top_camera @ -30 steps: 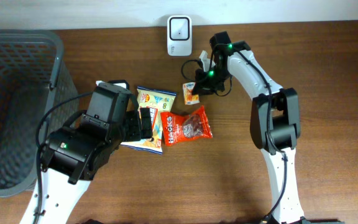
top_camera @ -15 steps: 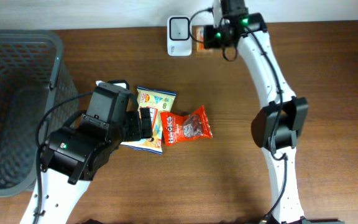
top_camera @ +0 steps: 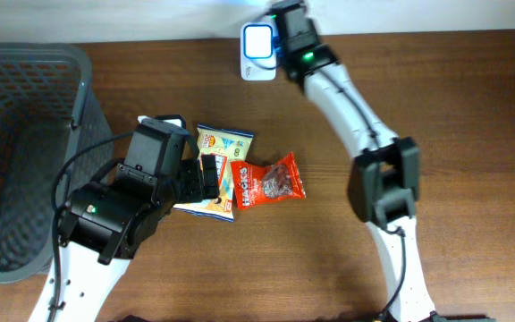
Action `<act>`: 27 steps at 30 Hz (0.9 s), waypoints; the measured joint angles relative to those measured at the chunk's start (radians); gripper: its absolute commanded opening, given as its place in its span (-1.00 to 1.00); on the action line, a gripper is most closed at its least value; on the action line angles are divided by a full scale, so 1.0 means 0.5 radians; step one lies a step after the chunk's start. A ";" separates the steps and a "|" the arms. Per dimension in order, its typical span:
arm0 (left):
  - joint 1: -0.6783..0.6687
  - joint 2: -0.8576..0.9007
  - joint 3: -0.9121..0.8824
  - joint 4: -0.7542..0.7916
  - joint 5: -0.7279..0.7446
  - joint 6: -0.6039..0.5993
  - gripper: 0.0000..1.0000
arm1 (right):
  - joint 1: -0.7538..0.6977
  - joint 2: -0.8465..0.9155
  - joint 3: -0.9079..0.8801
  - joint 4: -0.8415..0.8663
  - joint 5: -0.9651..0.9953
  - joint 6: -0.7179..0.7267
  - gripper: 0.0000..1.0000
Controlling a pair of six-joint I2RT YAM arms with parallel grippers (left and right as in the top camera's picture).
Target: Scan the item barcode
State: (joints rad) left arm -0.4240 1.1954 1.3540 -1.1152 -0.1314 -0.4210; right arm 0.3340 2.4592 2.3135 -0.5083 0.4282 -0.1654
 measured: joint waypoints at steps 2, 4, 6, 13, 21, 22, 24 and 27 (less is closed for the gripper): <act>0.000 -0.001 0.000 -0.002 -0.001 0.000 0.98 | -0.281 -0.162 0.008 -0.335 0.101 0.103 -0.92; 0.000 -0.001 -0.001 -0.004 0.000 0.000 0.98 | -0.691 -0.261 0.030 -0.796 0.160 0.264 -0.92; 0.001 0.001 0.000 -0.005 -0.001 0.000 0.98 | -1.268 -0.261 0.010 -1.130 0.118 0.582 -0.92; 0.000 0.002 0.000 -0.005 0.000 0.000 0.98 | -2.089 -0.262 -0.209 -1.130 -0.581 0.746 0.97; 0.000 0.002 0.000 -0.005 -0.001 0.000 0.99 | -1.882 -0.262 -0.479 -1.303 -1.820 0.425 0.97; 0.000 0.002 0.000 -0.005 -0.001 0.000 0.98 | -1.766 -0.262 -0.483 -1.476 -1.924 0.352 0.97; 0.000 0.002 0.000 -0.006 -0.001 0.000 0.98 | -1.415 -0.262 -0.498 -1.686 -2.034 0.131 0.97; 0.000 0.002 0.000 -0.003 0.000 0.000 0.98 | -0.727 -0.266 -0.720 -1.702 -2.020 -0.058 0.97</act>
State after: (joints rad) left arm -0.4240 1.1961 1.3540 -1.1168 -0.1314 -0.4210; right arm -0.0296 2.3264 1.9533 -1.3594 -0.5816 -0.1944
